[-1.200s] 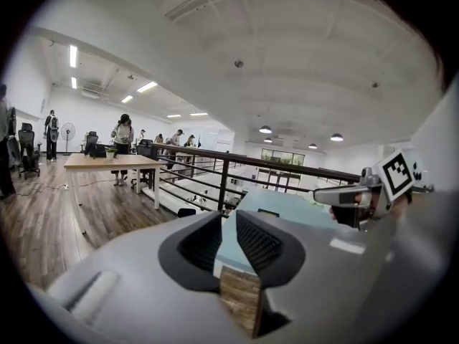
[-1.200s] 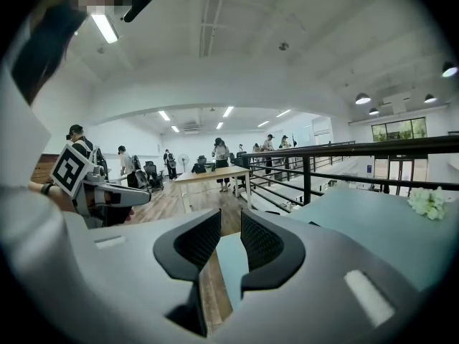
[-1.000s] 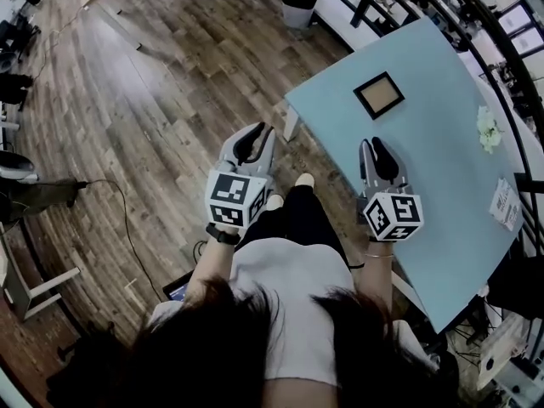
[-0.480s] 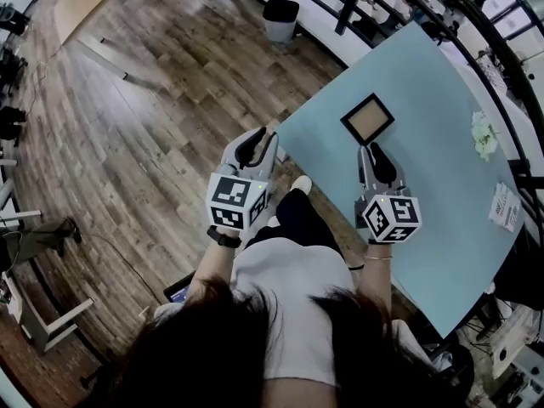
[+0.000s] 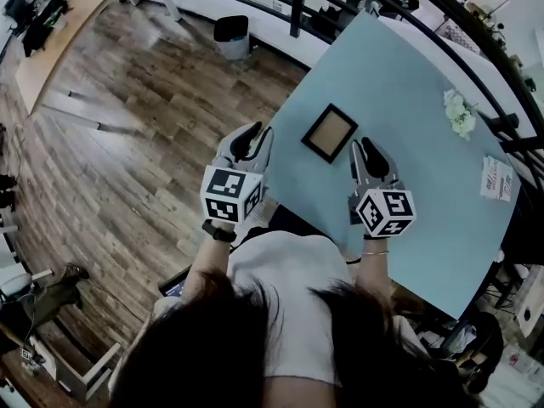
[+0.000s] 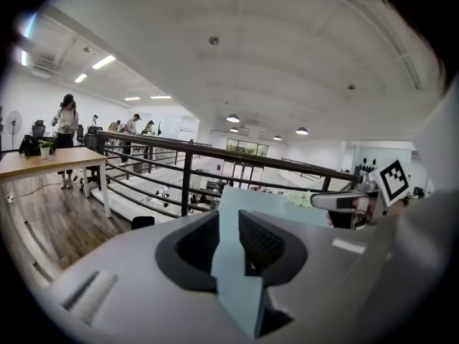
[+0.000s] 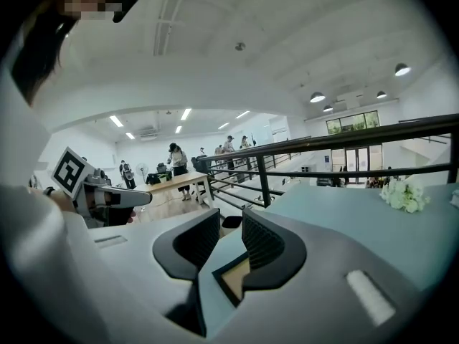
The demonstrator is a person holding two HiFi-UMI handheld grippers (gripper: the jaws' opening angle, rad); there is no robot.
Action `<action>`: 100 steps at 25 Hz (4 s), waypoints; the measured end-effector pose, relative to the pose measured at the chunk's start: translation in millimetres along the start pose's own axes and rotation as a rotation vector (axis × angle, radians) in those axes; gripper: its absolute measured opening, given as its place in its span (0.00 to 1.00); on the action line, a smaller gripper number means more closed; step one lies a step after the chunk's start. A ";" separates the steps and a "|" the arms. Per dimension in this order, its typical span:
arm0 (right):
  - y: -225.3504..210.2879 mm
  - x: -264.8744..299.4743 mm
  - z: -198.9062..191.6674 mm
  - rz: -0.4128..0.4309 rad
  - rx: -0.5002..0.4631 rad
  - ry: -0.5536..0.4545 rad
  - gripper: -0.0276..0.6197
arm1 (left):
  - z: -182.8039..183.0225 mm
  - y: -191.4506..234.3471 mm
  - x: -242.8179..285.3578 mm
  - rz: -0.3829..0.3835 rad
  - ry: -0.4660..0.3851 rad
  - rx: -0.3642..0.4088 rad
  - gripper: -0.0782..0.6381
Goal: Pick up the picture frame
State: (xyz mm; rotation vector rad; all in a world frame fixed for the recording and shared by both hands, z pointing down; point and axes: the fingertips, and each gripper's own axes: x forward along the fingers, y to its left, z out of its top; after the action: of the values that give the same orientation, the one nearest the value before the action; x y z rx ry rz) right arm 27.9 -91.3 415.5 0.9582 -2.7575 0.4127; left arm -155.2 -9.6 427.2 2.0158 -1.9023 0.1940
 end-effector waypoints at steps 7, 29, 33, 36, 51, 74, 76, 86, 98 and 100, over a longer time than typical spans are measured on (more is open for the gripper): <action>-42.4 6.5 4.6 -0.065 0.032 0.005 0.15 | 8.7 -14.2 53.4 -0.074 0.038 0.015 0.23; -82.2 -8.4 -2.8 -0.297 0.134 -0.009 0.15 | 8.1 -67.4 150.7 -0.401 0.168 0.098 0.23; -81.3 -5.6 -5.2 -0.310 0.145 -0.005 0.15 | 3.0 -66.4 155.9 -0.423 0.194 0.105 0.23; -83.3 -2.1 -7.4 -0.312 0.148 0.002 0.15 | -1.2 -69.3 161.2 -0.440 0.210 0.109 0.23; -88.4 20.6 -54.8 -0.296 0.265 0.107 0.15 | -60.0 -67.6 183.6 -0.499 0.401 0.091 0.23; -97.8 59.7 -159.1 -0.181 0.626 0.265 0.15 | -145.2 -60.3 210.8 -0.478 0.635 0.004 0.23; -97.8 60.0 -161.1 -0.178 0.644 0.259 0.15 | -150.1 -60.2 210.6 -0.474 0.650 0.006 0.23; -97.6 62.4 -170.6 -0.159 0.732 0.248 0.15 | -165.9 -59.9 212.4 -0.448 0.720 -0.020 0.23; -97.5 65.3 -174.9 -0.139 0.790 0.249 0.15 | -166.1 -53.3 215.3 -0.416 0.699 -0.099 0.27; -98.6 65.1 -175.2 -0.136 0.806 0.244 0.15 | -166.1 -52.2 215.4 -0.419 0.702 -0.120 0.27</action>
State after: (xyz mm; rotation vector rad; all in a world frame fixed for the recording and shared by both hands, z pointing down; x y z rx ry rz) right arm 55.3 -146.5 617.6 1.1277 -2.2724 1.5626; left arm -61.5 -151.6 645.8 1.8706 -1.0234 0.5689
